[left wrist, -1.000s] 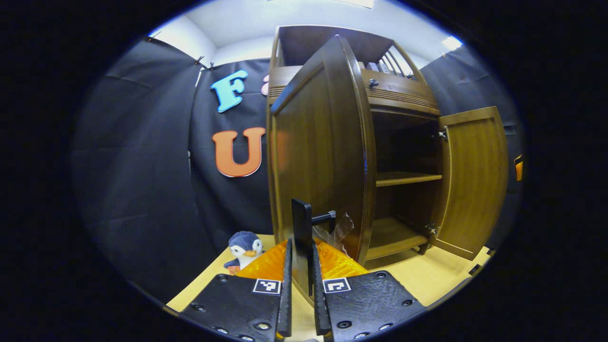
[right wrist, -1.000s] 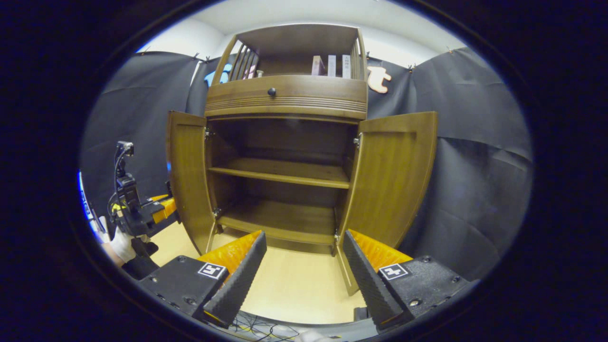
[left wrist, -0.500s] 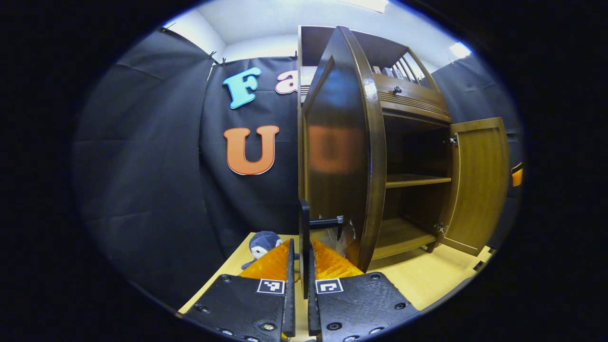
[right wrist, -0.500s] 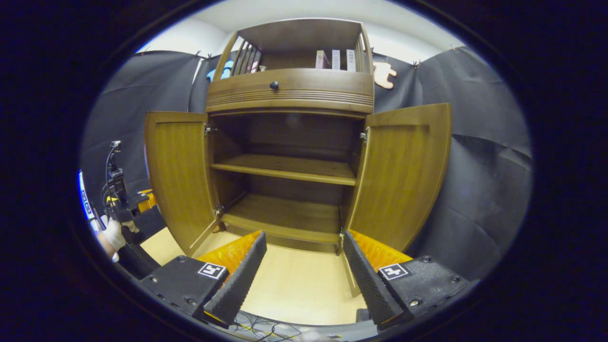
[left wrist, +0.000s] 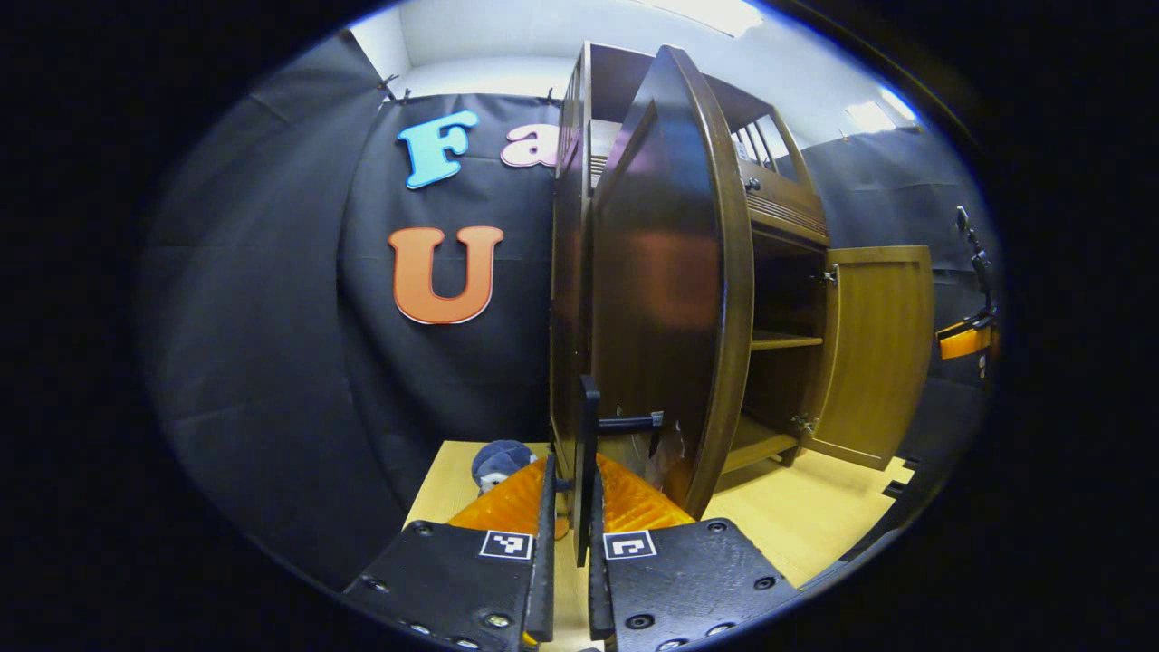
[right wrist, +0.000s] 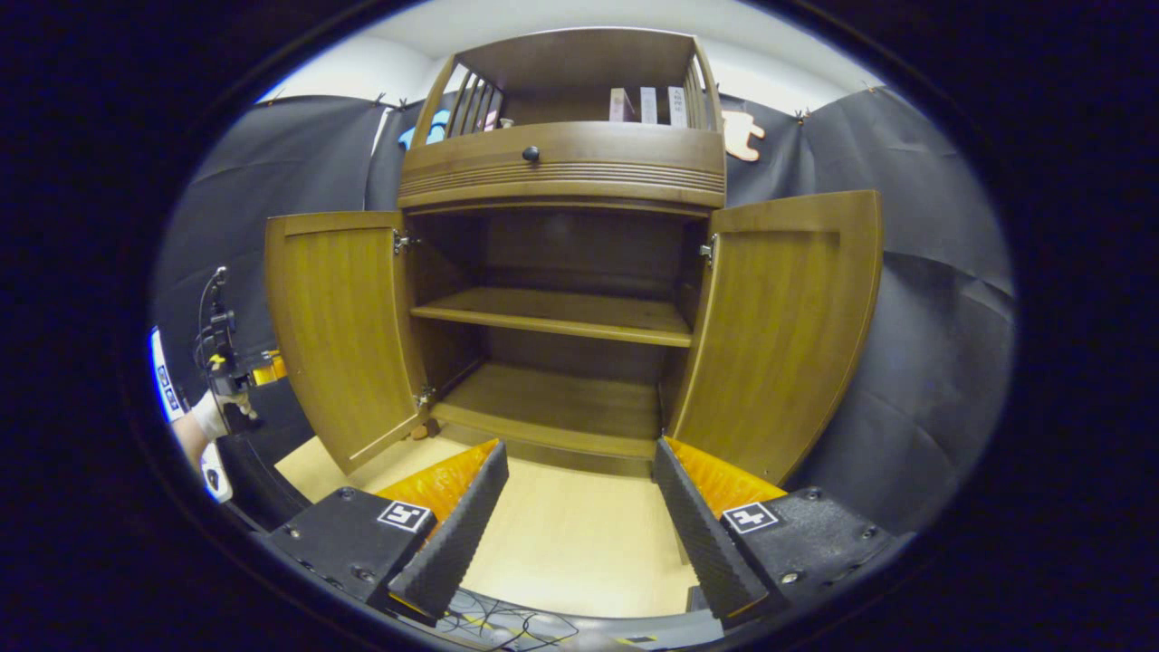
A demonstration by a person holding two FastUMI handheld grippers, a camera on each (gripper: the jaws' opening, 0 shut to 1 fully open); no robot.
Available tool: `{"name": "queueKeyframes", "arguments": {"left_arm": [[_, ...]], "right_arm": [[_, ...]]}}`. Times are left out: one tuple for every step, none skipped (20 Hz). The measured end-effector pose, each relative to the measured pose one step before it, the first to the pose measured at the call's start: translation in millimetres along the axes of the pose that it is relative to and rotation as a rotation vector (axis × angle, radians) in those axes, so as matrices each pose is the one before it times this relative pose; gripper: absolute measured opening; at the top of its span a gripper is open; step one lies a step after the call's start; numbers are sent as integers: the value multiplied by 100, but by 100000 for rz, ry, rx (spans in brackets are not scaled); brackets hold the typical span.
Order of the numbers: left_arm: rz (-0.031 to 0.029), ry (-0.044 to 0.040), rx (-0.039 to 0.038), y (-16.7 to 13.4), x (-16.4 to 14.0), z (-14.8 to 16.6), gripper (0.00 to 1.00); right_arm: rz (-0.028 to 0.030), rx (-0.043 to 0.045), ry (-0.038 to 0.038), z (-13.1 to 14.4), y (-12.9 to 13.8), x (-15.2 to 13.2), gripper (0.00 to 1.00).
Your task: Open the right door of the double-door shoe cabinet with the right hand, and open the left door with the left hand.
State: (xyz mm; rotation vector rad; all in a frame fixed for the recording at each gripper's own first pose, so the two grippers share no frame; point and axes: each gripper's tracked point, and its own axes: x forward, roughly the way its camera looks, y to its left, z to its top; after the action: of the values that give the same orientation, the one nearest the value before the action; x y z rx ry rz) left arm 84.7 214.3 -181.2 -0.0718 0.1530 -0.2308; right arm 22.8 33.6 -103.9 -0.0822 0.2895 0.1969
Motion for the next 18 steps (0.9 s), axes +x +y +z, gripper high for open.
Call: {"name": "queueKeyframes", "arguments": {"left_arm": [[-3545, 625, -456, -173, -20, 32, 15], [-2687, 140, -798, -288, 246, -24, 15], [-1372, 1353, -352, 41, -105, -118, 15], [-1493, 413, -491, -52, -130, -32, 15], [-551, 873, -366, -88, -117, -46, 15], [-13, 377, -78, -14, -177, 84, 15], [1690, 99, 890, 344, -569, -30, 17], [1126, 585, 535, 167, -232, 112, 36], [2064, -631, 1062, 334, -513, 344, 55], [2250, -6, 828, 419, -623, 300, 75], [1282, -110, 344, 247, -837, 322, 71], [1806, 217, 377, 115, -621, 327, 68], [2347, 433, 129, 179, -756, 247, 76], [2949, 890, 130, 85, -959, 398, 84], [2101, -403, 758, -392, -1100, 574, 100], [2230, -1720, 1309, -596, -1053, 1308, 95], [3383, -37, 794, -453, -803, 919, 95], [3663, 744, 616, -392, -877, 394, 95]], "right_arm": [[-143, -493, 343, 3, 49, -108, 100], [52, -498, 518, -86, 116, 4, 100], [267, -427, 378, -18, 202, -91, 100], [155, -254, 124, 3, 115, -93, 100], [175, -26, -78, 160, 168, 10, 100], [334, 25, -87, 8, 126, -34, 100], [356, -130, -94, 80, 203, 56, 100], [482, -228, -192, 50, 188, 188, 100], [469, -347, -96, 73, 157, 45, 100], [305, -589, -344, -2, 161, 101, 100], [285, -532, -356, 61, 137, 34, 100], [487, -532, -289, 21, 140, 219, 100], [372, -478, -410, 145, 119, 83, 100], [237, -226, -419, 77, -68, 247, 100], [559, -73, -581, 143, 147, 165, 100], [459, 93, -770, 232, 128, 223, 100], [373, 194, -557, 157, 54, 271, 100], [278, 297, -499, 52, 36, 236, 100]]}}
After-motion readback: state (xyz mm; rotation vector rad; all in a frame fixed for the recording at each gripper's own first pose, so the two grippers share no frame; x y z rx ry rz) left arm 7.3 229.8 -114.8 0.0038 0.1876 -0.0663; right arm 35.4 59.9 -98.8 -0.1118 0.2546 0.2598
